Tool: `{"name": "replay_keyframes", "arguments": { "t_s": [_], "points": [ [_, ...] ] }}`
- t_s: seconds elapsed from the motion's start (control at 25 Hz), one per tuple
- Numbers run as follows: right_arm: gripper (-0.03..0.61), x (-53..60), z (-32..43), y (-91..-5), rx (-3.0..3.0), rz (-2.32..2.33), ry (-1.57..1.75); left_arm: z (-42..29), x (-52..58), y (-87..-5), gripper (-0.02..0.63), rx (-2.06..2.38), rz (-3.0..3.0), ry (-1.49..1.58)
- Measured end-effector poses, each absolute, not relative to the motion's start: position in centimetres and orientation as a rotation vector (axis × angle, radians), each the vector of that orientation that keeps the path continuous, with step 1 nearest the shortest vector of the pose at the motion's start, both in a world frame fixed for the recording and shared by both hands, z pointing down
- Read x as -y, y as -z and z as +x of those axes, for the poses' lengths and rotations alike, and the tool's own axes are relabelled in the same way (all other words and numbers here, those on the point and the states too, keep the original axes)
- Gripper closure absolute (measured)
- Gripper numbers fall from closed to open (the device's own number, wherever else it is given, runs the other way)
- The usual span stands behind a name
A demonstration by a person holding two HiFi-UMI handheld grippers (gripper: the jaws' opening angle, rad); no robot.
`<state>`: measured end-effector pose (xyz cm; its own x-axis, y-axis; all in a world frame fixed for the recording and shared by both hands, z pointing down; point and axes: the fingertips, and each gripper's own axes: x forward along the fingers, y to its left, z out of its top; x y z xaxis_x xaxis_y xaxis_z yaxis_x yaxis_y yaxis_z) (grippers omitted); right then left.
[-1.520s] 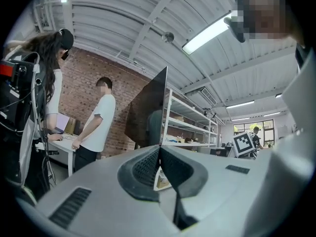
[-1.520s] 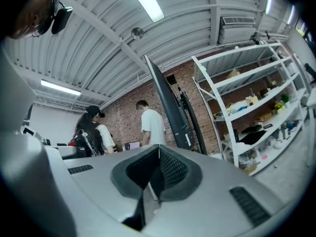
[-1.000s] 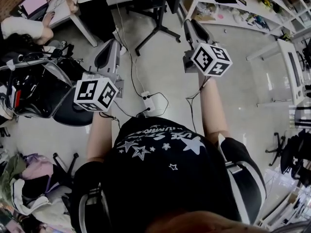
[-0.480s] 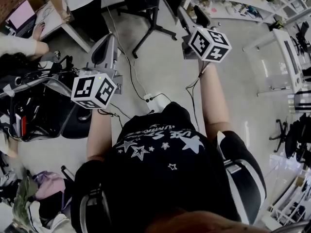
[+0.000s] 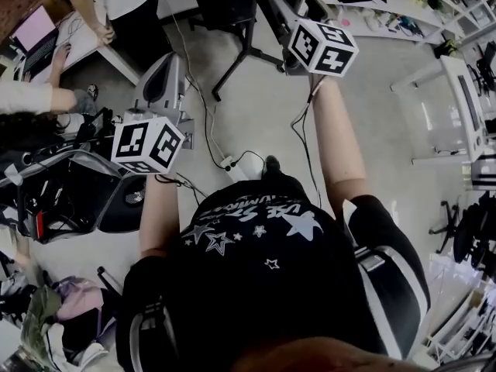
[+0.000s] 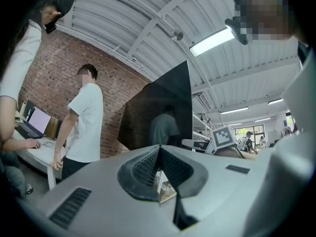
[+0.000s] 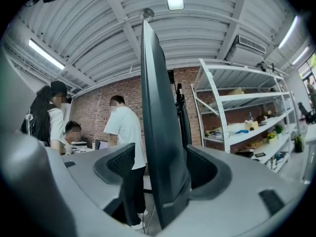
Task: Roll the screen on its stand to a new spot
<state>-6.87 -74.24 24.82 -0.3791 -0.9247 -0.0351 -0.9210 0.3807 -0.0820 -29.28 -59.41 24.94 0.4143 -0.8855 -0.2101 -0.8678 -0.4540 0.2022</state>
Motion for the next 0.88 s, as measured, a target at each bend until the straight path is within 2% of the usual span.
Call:
{"name": "replay_keyframes", "arguments": {
  "t_s": [0.56, 0.88],
  "points": [
    [0.270, 79.7, -7.3, -23.5, -2.461, -1.791, 0.012, -28.7, 62.8, -25.8, 0.601, 1.664, 2.555, 0.411],
    [0.351, 79.7, -6.5, -23.4, -2.383, -1.962, -0.043, -29.2, 62.9, -25.6, 0.601, 1.673, 2.543, 0.430]
  ]
}}
